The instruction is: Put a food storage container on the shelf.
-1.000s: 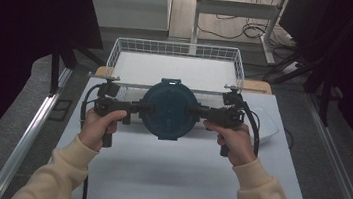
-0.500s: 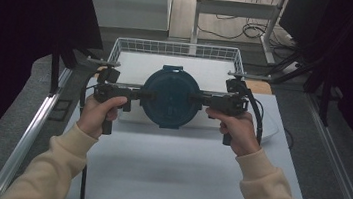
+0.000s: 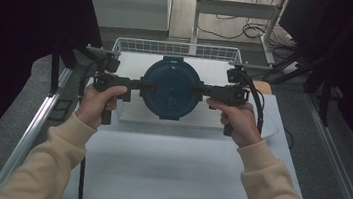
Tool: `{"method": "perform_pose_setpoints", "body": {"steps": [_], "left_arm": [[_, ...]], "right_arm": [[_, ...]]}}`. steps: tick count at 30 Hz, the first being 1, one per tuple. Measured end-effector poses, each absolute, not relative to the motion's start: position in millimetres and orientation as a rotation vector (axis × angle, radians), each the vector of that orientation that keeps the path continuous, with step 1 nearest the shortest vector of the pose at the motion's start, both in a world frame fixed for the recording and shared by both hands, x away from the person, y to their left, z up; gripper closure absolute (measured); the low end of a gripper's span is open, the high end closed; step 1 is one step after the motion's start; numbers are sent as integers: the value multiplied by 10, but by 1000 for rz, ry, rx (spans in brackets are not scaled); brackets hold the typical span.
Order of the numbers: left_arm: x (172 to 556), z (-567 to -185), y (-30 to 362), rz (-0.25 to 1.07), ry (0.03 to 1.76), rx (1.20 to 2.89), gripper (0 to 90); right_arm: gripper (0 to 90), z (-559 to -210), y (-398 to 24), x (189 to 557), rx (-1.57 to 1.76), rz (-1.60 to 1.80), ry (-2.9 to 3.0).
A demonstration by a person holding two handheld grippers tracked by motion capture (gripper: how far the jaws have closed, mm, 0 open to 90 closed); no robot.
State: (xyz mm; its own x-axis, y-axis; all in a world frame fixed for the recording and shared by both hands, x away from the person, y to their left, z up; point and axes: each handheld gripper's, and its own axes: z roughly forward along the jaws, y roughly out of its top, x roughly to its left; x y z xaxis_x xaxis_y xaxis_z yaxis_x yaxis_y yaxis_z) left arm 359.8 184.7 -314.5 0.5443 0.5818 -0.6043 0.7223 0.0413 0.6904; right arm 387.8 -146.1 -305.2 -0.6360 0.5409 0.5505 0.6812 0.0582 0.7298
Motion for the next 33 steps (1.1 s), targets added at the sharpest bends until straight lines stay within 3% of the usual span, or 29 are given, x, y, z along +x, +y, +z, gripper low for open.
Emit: {"method": "perform_pose_setpoints", "body": {"steps": [33], "left_arm": [[4221,-2900,1859,-197,1124,1639,428]], "right_arm": [[438,-2756,-1466,4426,-1297,-1614,-2184]]}}
